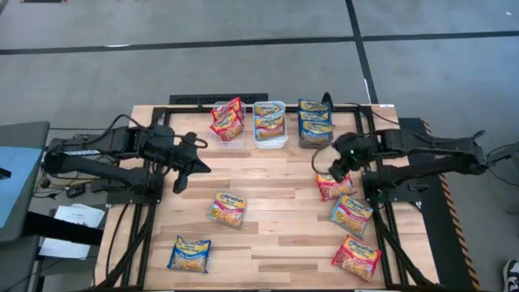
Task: Sort Maruchan noodles
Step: Put the light blue noodle pack into the white bin
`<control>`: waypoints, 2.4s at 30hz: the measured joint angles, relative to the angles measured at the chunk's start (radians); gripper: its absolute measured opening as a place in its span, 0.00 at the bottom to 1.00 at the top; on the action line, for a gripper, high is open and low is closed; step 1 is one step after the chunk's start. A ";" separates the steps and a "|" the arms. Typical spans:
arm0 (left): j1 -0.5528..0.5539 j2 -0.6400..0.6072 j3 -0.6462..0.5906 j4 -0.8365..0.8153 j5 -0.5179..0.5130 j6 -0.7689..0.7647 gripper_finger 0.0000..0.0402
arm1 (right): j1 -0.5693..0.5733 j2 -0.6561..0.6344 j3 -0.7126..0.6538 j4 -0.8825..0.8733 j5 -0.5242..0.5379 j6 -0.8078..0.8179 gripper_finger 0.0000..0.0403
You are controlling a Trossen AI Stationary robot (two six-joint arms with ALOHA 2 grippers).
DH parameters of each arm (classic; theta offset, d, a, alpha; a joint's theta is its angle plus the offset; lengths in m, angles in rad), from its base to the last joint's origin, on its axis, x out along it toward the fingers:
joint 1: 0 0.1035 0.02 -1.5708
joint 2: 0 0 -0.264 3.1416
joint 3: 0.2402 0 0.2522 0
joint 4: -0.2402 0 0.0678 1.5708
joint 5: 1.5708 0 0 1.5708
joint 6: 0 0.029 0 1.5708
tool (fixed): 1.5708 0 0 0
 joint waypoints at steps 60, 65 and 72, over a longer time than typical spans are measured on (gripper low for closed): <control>-0.064 0.003 0.000 0.098 -0.057 -0.098 0.00 | 0.824 0.320 -0.273 0.134 -0.102 0.739 0.40; -0.064 0.003 0.000 0.099 -0.062 -0.097 0.00 | 0.824 0.320 -0.274 0.136 -0.101 0.746 0.17; -0.064 0.003 0.000 0.099 -0.065 -0.101 0.00 | 0.824 0.321 -0.268 0.136 -0.099 0.745 0.03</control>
